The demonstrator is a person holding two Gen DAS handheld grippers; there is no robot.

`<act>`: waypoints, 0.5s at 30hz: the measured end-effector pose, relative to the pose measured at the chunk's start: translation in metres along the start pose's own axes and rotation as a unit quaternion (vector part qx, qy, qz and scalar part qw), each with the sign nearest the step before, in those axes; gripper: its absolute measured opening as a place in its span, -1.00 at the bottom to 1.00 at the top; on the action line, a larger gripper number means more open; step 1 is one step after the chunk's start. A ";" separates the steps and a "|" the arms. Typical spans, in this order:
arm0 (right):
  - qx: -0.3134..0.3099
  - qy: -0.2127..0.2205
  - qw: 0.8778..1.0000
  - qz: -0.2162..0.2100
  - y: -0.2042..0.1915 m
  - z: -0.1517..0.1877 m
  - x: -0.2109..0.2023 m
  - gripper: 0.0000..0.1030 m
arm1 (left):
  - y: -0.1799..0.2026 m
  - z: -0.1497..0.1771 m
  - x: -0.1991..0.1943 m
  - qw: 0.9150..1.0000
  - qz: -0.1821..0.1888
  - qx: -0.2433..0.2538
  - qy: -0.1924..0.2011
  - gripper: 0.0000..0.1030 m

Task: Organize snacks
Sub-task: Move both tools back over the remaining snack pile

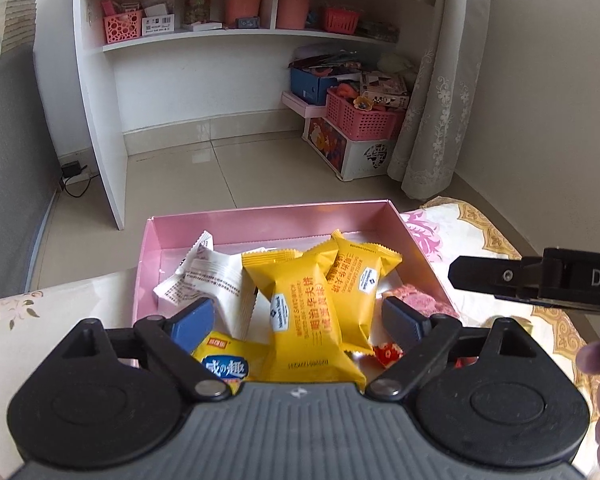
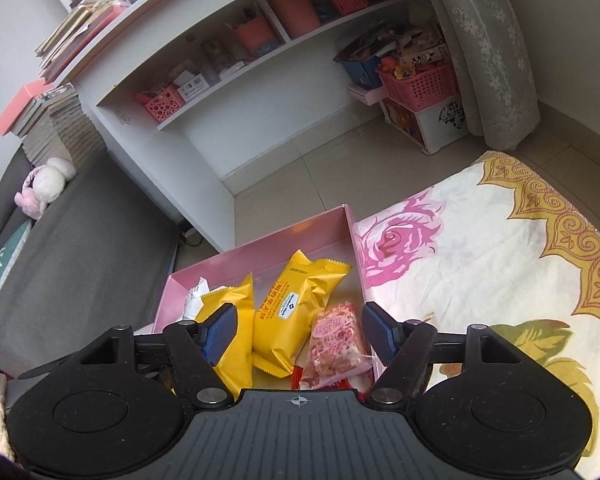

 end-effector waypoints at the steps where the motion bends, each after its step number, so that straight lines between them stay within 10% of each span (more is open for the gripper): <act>1: -0.004 0.000 1.000 0.001 -0.003 0.001 -0.004 0.53 | 0.000 0.002 -0.003 1.000 0.000 0.001 -0.001 0.77; 15: -0.071 -0.014 0.996 0.042 -0.028 0.023 -0.052 0.73 | -0.008 0.041 -0.046 1.000 -0.001 -0.001 -0.014 0.86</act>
Point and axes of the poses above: each gripper's, at about its wrist camera, not at the fingertips, and x roughly the way its jaws point, y to its right, z to its underside, the point moved 2 cm from there along x, roughly the way its jaws point, and after that the axes turned 10 degrees about -z, right-handed, at the moved point
